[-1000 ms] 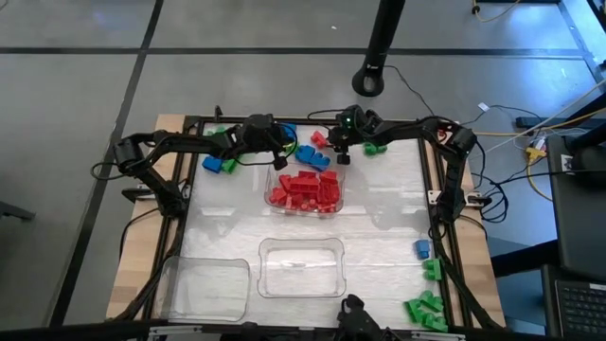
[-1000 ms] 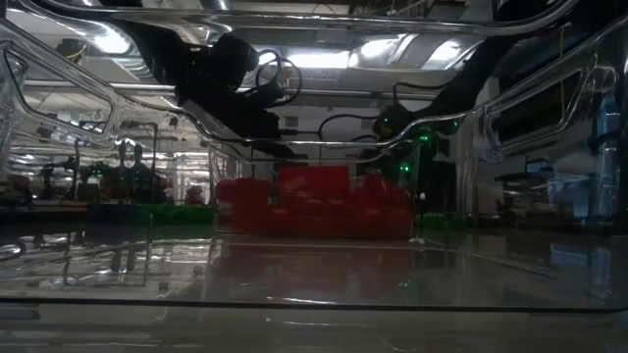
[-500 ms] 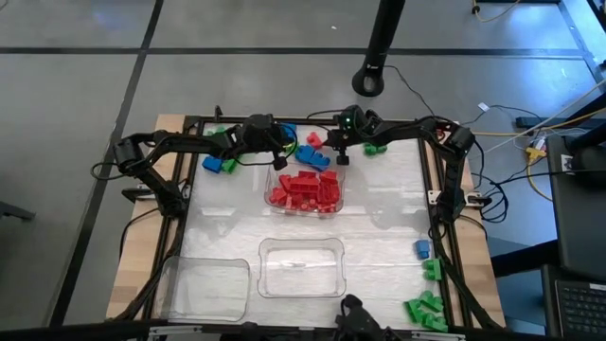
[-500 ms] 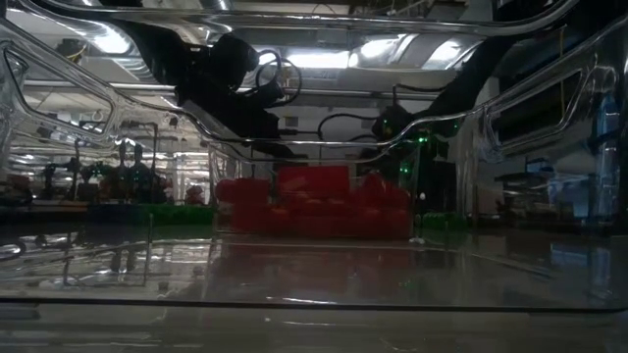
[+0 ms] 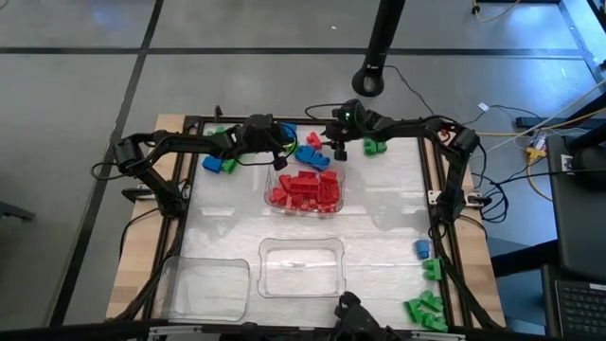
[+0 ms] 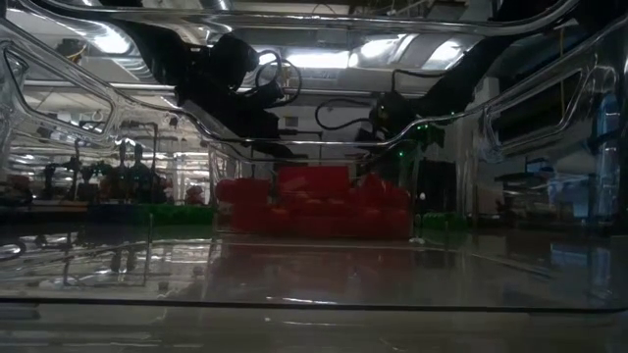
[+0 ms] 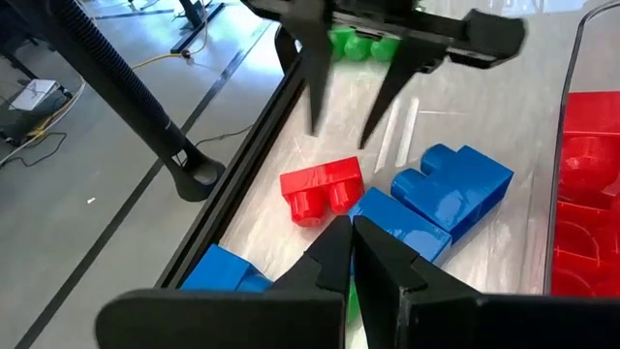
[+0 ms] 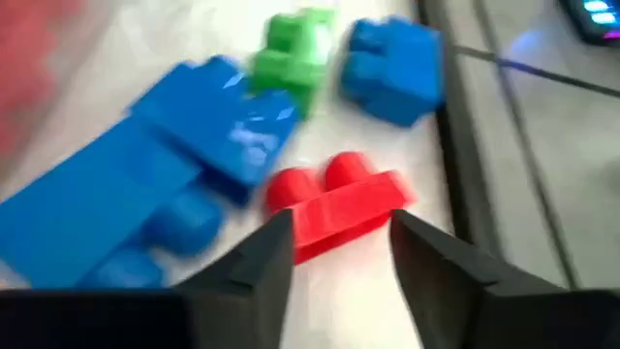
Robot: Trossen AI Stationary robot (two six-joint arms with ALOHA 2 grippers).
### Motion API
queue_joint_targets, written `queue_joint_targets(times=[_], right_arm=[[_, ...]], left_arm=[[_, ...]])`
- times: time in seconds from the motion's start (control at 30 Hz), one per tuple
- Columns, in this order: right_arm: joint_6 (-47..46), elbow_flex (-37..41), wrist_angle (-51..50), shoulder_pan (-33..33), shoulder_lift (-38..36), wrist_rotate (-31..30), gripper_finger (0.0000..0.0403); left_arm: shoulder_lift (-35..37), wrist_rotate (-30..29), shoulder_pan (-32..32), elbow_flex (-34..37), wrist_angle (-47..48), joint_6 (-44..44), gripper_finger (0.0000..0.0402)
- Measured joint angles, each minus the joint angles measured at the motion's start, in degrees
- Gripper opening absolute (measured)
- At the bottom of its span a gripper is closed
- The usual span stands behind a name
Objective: Sort blocks
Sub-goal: Put the red game piece into the top right transparent bin
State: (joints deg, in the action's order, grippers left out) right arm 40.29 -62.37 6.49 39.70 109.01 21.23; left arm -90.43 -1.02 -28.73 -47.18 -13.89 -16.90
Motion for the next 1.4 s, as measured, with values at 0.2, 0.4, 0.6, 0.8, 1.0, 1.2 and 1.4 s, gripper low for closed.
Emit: queue_joint_targets(times=[0.2,0.4,0.6,0.8,1.0,1.2,1.4], right_arm=[[-2.1,0.0,2.6,-0.3,1.3,-0.6,0.0244],[-1.4,-0.7,4.3,-0.4,5.0,-0.9,0.0251],[-1.0,-1.0,3.4,-0.3,4.9,-0.7,0.0248],[-0.5,-1.0,3.9,-0.3,5.1,-11.5,0.0247],[3.7,-1.0,3.1,-0.3,5.0,-18.8,0.0247],[5.4,-1.0,-1.9,-0.3,-0.4,-16.5,0.0247],[6.7,-1.0,-8.1,-0.3,-6.9,-16.7,0.0247]], left_arm=[[0.0,0.0,0.0,0.0,0.0,0.5,0.0004],[0.0,0.0,0.0,0.0,0.0,0.7,0.0004],[0.0,0.0,0.3,0.0,0.0,1.5,0.0004],[0.0,0.0,0.3,0.0,0.0,1.5,0.0004],[0.0,0.0,0.3,0.0,0.0,1.5,0.0004],[0.0,0.0,0.3,0.0,-0.2,2.9,0.0004],[-0.1,0.0,0.1,-4.6,3.8,4.7,0.0003]])
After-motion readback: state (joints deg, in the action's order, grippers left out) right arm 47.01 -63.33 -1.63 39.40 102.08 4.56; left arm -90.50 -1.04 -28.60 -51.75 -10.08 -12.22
